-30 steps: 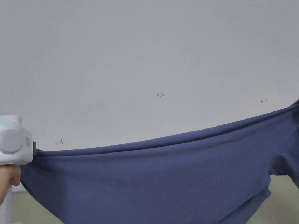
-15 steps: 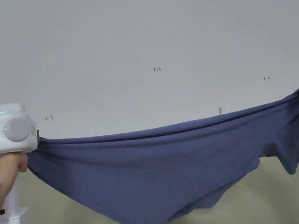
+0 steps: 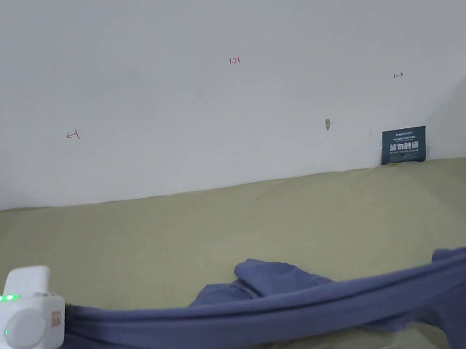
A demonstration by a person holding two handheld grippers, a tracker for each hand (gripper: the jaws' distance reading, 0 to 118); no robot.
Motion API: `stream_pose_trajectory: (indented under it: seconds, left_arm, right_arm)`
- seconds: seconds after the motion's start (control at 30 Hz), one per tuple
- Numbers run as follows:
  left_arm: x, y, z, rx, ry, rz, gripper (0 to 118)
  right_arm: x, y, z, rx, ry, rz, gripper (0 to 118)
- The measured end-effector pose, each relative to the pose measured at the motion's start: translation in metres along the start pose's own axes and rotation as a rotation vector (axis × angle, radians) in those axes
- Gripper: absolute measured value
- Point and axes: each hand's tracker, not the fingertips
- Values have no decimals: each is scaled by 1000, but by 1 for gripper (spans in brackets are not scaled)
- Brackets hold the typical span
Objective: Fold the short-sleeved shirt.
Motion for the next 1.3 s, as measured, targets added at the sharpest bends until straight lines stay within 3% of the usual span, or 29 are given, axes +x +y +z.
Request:
stream_pose_trajectory:
  seconds: [0.13, 0.33, 0.6, 0.67, 0.7, 0.73, 0.77, 0.8, 0.83, 0.9, 0.93, 1.17, 1.2, 1.23, 1.27, 1.3]
  left_arm:
    - [-13, -55, 29, -31, -30, 30, 0]
    - [-29, -122, 63, -73, -36, 55, 0]
    - [-33, -174, 50, -167, -68, 45, 0]
    - [-33, -180, 45, -189, -76, 66, 2]
    - [-34, -182, 43, -191, -80, 69, 8]
    - [-35, -183, 43, -191, -81, 74, 28]
    - [-34, -184, 45, -185, -86, 82, 69]
    - [-35, -182, 48, -177, -85, 91, 109]
    - [-36, -181, 50, -169, -85, 103, 118]
    - [-30, -175, 63, -55, -101, 148, 117]
    - [-26, -173, 67, -93, -94, 129, 113]
    - [-18, -163, 134, 101, -108, 143, 112]
    - [-13, -162, 147, 123, -115, 146, 106]
    - [-9, -163, 158, 155, -121, 142, 93]
    - [-4, -164, 169, 183, -155, 128, 70]
    - [2, -165, 180, 201, -173, 123, 19]
  right_arm:
    - [-1, -74, 63, 2, -16, 27, 4]
    - [20, -149, 110, -30, -8, 2, 4]
    - [35, -204, 88, -148, -4, -17, 4]
    - [37, -209, 81, -160, -9, -31, 11]
    - [37, -212, 81, -164, -16, -32, 40]
    - [38, -212, 82, -157, -28, -33, 73]
    - [39, -211, 83, -140, -38, -39, 90]
    - [40, -206, 84, -147, -34, -38, 95]
    - [37, -206, 91, -107, -42, -52, 94]
    - [33, -195, 100, -68, -25, -58, 94]
    - [29, -190, 103, -50, -25, -55, 94]
    - [-30, -177, 156, 152, 40, 2, 92]
    - [-40, -176, 164, 183, 69, 1, 90]
    - [-51, -178, 174, 213, 96, 12, 78]
    - [-63, -179, 183, 240, 103, 37, 51]
    - [-77, -180, 190, 270, 76, 54, 6]
